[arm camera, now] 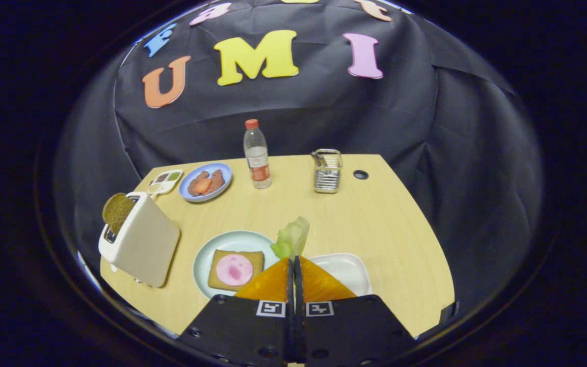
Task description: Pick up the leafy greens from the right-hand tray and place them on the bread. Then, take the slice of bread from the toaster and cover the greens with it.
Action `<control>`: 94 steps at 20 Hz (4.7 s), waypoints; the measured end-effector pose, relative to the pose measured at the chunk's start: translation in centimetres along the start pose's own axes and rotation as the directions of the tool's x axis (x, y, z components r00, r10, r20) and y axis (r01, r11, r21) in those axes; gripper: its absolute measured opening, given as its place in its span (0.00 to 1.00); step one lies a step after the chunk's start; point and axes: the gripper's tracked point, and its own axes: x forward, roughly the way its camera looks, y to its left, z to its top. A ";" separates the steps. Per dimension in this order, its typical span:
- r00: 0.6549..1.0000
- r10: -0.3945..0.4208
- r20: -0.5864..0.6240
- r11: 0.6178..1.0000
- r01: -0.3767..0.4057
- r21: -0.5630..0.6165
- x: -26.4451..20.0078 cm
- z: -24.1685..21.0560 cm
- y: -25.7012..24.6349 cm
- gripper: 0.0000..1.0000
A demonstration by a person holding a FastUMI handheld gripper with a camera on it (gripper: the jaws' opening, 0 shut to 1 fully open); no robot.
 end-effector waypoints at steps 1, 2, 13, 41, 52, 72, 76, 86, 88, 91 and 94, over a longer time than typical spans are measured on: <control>1.000 0.005 -0.001 1.000 -0.005 -0.010 0.0 0.0 1.2 0.00; 1.000 0.012 -0.002 1.000 -0.012 -0.018 -0.1 0.0 2.4 0.00; 0.988 0.148 -0.034 0.984 -0.150 -0.098 0.4 0.6 15.7 0.00; 0.996 0.040 -0.079 0.999 -0.041 -0.008 4.6 -1.4 7.0 0.54; 0.979 0.106 0.172 0.993 -0.097 -0.062 -8.3 4.7 7.8 0.96; 0.966 0.206 0.159 0.969 -0.178 -0.173 -6.2 5.9 28.4 0.96; 0.974 0.194 0.113 0.970 -0.174 -0.168 -3.4 5.5 31.7 0.96; 0.995 0.087 -0.039 0.989 -0.091 -0.113 3.6 2.7 35.6 0.83; 0.995 0.074 -0.065 0.994 -0.079 -0.075 4.2 2.3 36.0 0.70; 0.998 0.002 -0.066 0.997 -0.007 -0.075 4.8 2.6 35.2 0.51; 0.998 0.005 -0.070 0.996 -0.011 -0.083 5.0 2.6 35.7 0.38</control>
